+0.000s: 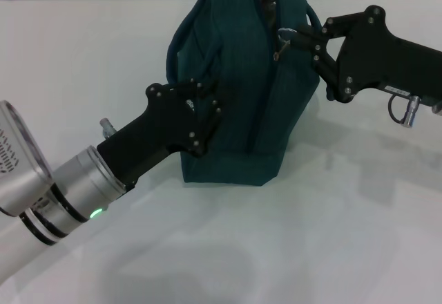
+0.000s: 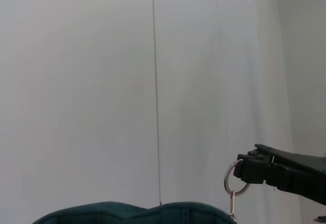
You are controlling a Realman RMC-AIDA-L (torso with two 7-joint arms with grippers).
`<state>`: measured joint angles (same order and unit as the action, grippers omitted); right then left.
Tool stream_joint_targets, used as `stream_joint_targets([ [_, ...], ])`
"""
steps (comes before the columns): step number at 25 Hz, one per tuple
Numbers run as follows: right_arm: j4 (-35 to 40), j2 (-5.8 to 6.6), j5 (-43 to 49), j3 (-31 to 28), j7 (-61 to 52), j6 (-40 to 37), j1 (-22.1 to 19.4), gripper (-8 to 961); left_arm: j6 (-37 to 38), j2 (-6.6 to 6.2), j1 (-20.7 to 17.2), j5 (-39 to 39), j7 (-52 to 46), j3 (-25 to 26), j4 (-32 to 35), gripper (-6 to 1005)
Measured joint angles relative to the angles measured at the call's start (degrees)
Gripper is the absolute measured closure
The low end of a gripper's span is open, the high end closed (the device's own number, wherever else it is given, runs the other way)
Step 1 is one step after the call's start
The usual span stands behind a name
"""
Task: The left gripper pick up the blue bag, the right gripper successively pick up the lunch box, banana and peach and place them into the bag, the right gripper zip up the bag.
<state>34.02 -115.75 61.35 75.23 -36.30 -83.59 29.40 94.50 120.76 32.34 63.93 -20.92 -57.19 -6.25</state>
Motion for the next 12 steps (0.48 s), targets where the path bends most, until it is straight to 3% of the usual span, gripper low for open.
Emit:
stream_joint_targets([
  [12, -0.1, 0.0, 0.0, 0.0, 0.0, -0.1, -0.1, 931, 0.2, 0.0, -0.4, 2.0, 0.8, -0.3, 0.7, 924],
])
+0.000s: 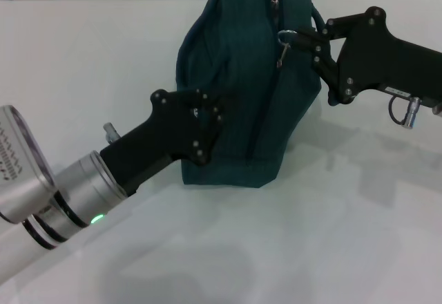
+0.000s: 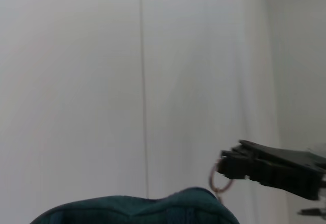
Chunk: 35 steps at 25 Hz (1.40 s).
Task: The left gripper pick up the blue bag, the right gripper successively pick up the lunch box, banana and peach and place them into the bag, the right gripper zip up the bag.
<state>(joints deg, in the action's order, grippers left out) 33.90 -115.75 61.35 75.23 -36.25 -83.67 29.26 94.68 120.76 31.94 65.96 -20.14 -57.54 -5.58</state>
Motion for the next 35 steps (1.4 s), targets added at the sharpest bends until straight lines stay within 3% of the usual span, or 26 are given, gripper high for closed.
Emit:
stream_joint_targets([
  [13, -5.0, -0.1, -10.2, 0.0, 5.6, -0.5, -0.2, 931, 1.8, -0.31, -1.5, 5.2, 8.6, -0.2, 0.5, 948],
  [18, -6.5, -0.17, -13.3, 0.0, 7.5, -0.7, -0.1, 931, 2.2, -0.46, -4.6, 7.8, 9.1, -0.1, 5.2, 947],
  [28, -8.0, 0.02, -14.8, -0.7, 7.7, 2.5, 0.0, 930, 0.7, -1.39, -10.9, 0.6, 6.9, 0.2, 11.3, 945],
  [35, -8.1, 0.05, -14.9, -0.7, 7.6, 4.2, 0.0, 930, -0.2, -1.21, -12.0, -2.0, 7.4, 0.3, 12.0, 943],
])
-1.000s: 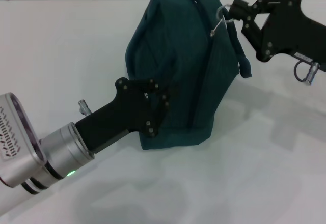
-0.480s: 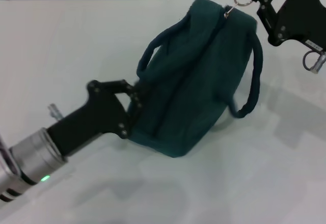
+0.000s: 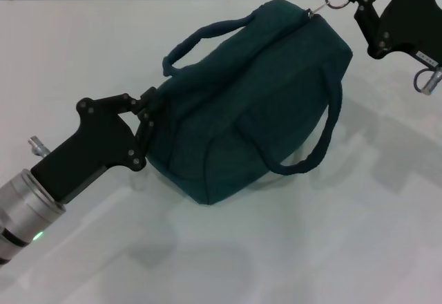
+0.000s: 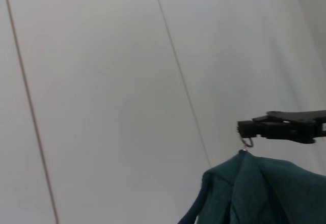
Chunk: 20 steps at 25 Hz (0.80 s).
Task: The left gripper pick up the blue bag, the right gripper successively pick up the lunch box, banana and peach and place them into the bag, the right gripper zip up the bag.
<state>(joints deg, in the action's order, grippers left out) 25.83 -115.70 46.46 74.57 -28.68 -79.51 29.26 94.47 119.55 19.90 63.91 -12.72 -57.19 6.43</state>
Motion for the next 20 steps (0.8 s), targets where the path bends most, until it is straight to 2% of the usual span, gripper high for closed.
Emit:
stream_joint_targets([
  [4, 0.0, -0.09, -0.1, 0.2, 0.0, 0.0, 0.3, 931, 0.4, 0.76, 0.1, -1.7, 1.8, 0.1, -0.5, 942],
  [10, 0.0, -0.14, -0.2, 0.3, -0.2, -0.4, 0.3, 931, 1.6, 0.84, 0.3, -1.9, 1.3, 0.1, -0.8, 723],
  [12, 0.0, -0.14, -0.2, 0.3, -0.2, -0.4, 0.3, 931, 1.9, 0.81, 0.4, -1.9, 0.3, 0.1, -0.8, 686],
  [16, 0.0, -0.11, -0.2, 0.2, -0.2, -0.4, 0.4, 931, 3.5, 0.47, 1.2, -2.0, -5.7, 0.0, -0.2, 611],
  [20, 0.0, -0.08, -0.1, 0.1, -0.2, -0.4, 0.4, 931, 4.1, 0.05, 2.8, -1.2, -16.2, -0.3, 2.9, 537],
])
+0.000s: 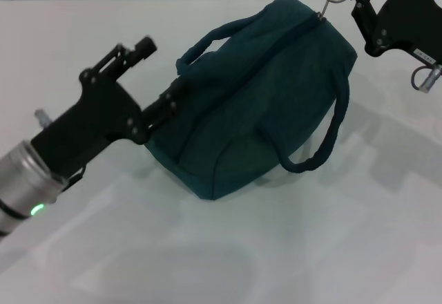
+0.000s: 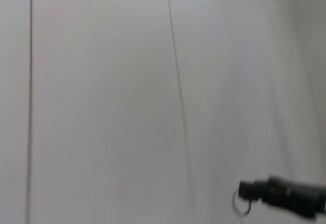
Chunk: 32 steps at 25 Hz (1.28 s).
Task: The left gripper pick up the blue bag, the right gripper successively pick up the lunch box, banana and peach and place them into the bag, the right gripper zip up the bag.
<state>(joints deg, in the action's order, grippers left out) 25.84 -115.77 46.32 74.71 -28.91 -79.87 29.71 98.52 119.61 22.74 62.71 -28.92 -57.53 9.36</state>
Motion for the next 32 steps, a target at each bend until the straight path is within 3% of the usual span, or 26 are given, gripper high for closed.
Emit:
stream_joint_targets([
  [6, 0.0, 0.03, 0.0, 0.1, 0.0, 0.1, 0.2, 931, -1.6, -0.08, 4.5, 6.1, -9.2, -0.3, 4.6, 281],
  [12, 0.0, 0.0, 0.1, 0.2, 0.0, 0.0, 0.2, 932, -6.3, 0.12, 9.9, 10.6, -14.0, -0.3, 4.8, 104],
  [18, 0.0, -0.09, 0.1, 0.2, 0.0, -0.2, -0.2, 932, -10.7, 0.22, 12.5, 10.5, -15.1, -0.3, 5.6, 107],
  [25, -1.0, -0.15, 0.2, 0.2, 0.0, -0.9, 0.0, 932, -11.9, 0.36, 12.8, 10.9, -14.2, -0.3, 5.9, 111],
  [32, -1.2, -0.15, 0.1, 0.2, 0.1, -1.0, 0.2, 932, -11.9, 0.37, 12.7, 12.1, -11.7, -1.9, 5.9, 286],
])
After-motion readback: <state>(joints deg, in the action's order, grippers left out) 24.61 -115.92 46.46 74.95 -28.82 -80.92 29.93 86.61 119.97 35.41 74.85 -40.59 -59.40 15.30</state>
